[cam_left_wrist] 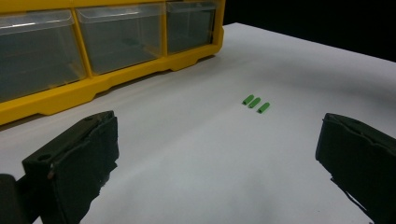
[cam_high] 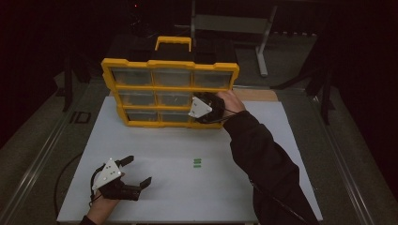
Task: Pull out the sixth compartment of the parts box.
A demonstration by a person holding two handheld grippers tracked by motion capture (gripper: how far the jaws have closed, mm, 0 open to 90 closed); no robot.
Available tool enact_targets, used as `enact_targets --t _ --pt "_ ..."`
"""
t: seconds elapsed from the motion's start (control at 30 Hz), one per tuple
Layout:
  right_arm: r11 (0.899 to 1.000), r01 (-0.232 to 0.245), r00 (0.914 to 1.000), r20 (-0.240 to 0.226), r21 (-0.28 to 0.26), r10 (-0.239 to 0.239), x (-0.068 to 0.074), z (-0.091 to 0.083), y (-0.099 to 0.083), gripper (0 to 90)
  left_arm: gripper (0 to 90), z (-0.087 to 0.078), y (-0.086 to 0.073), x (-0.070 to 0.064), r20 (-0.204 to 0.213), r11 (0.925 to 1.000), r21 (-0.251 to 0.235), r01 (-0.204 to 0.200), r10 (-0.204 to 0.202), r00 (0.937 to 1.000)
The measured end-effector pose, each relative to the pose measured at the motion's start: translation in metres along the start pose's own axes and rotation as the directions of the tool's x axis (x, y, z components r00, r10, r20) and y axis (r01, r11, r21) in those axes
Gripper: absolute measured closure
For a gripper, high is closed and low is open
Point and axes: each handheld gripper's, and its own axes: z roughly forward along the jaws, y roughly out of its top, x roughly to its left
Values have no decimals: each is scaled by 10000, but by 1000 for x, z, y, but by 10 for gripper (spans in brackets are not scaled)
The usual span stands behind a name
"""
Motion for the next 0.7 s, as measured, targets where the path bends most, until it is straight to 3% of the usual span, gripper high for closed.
enact_targets --t 0.7 --pt "9985 286 9986 -433 -467 -306 13 -24 3 725 0 0 1 0 -13 10000 -7 -11 11 10000"
